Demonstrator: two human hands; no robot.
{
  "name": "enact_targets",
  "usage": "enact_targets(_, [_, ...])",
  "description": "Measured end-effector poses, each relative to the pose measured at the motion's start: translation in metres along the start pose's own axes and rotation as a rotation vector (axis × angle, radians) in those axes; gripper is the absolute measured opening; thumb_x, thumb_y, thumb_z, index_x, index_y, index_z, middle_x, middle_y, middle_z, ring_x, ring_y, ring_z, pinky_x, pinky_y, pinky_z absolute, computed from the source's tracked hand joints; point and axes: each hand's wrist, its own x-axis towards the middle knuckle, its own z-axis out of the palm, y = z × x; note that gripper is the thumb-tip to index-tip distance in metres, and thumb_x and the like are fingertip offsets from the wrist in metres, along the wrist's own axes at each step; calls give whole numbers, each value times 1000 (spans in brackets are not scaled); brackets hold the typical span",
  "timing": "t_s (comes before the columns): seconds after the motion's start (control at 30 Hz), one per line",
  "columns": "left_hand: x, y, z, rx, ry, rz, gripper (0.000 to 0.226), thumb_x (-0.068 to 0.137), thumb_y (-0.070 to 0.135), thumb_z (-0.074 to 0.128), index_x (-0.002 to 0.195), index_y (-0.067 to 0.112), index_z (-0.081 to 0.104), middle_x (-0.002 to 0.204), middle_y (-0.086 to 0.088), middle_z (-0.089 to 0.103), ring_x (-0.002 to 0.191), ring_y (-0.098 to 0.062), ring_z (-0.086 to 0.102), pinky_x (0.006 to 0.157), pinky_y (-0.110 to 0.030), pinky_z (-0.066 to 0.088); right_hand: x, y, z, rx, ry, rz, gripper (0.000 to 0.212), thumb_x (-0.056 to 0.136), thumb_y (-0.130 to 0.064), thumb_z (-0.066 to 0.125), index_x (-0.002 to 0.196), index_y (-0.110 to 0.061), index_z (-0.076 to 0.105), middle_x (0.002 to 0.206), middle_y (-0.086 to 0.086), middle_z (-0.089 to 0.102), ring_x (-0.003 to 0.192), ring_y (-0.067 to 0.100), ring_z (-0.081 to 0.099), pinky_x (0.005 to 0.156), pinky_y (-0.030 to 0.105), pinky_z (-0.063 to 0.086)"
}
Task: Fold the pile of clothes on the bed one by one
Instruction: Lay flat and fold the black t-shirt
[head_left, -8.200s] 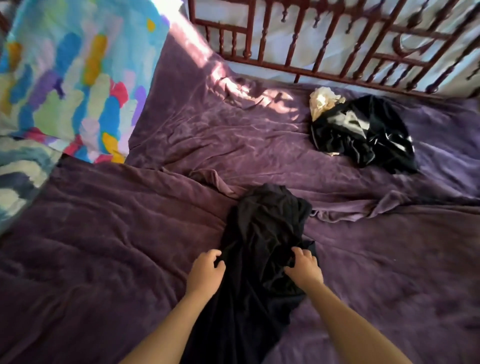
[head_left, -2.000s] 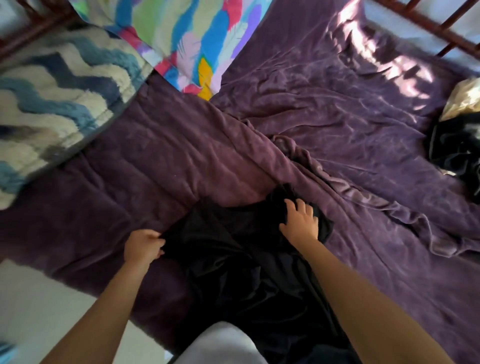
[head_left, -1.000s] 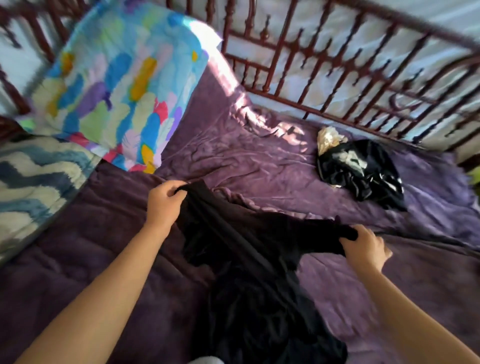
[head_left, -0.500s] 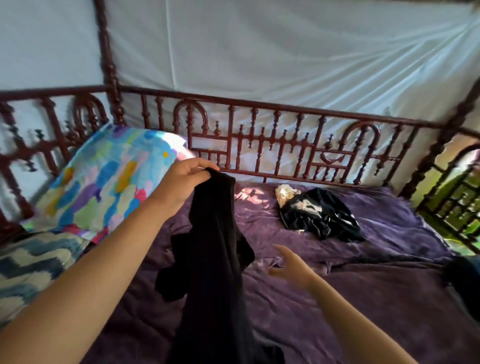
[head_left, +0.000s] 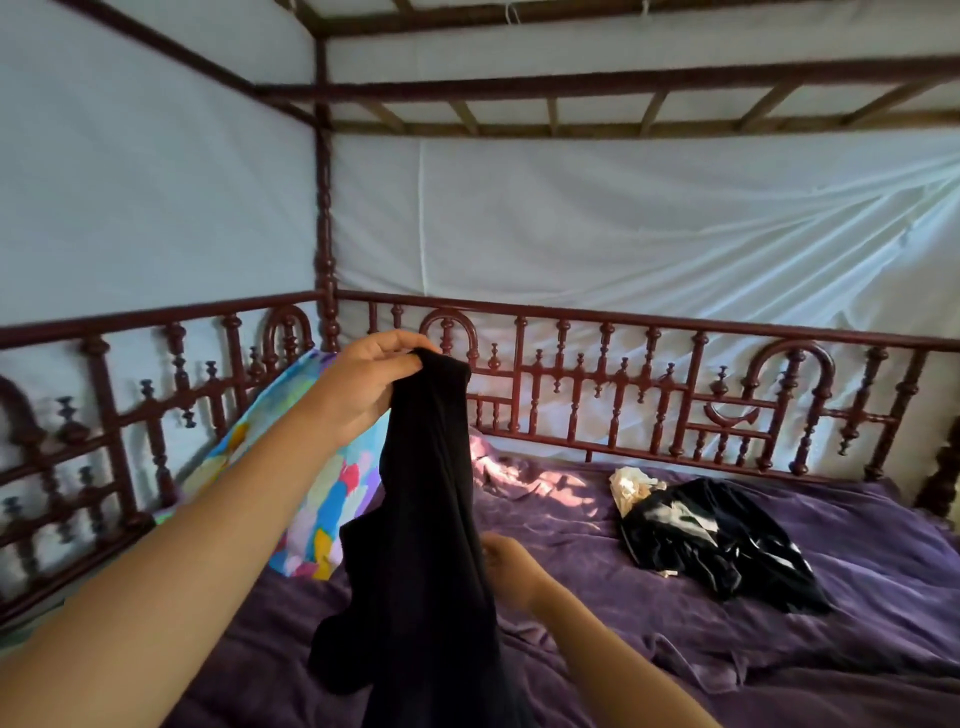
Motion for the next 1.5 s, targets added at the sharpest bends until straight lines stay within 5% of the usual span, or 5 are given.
enact_targets(0.23, [1,15,-20,24,20,20,50,91,-11,38,69,18,73,68,2,71,67,-7,68,61,-17,54,-4,-10,-18,112,74,14,35,83,12,55,65,-18,52,64,-2,53,55,-1,50,54,11,40])
enact_targets(0.53, [16,32,-38,164,102,87,53,89,-11,44,66,25,75,62,7,70,58,-2,65,59,-12,52,-34,-12,-124,276,455,28,11,79,2,68,77,-8,64,73,4,68,68,15,65,60,19,50])
enact_targets(0.9, [35,91,-24,397,281,280,26,88,-5,55,105,13,64,78,5,63,54,10,59,60,-2,47,-88,-133,-243,380,1011,-279,22,79,4,66,96,-9,66,73,-5,62,59,4,59,53,11,49])
enact_targets(1.03, [37,108,-16,369,281,313,24,88,-4,55,102,14,64,79,5,63,55,8,61,56,-3,45,-101,-159,-261,398,1084,-327,16,80,2,66,83,-14,66,72,-3,64,66,10,61,71,27,52])
enact_targets(1.5, [28,159,12,272,398,466,21,92,2,51,97,19,63,82,8,63,78,-5,60,73,-18,48,-153,-199,-281,492,1118,-490,23,81,-2,66,76,-24,65,74,-6,66,66,3,64,61,15,51])
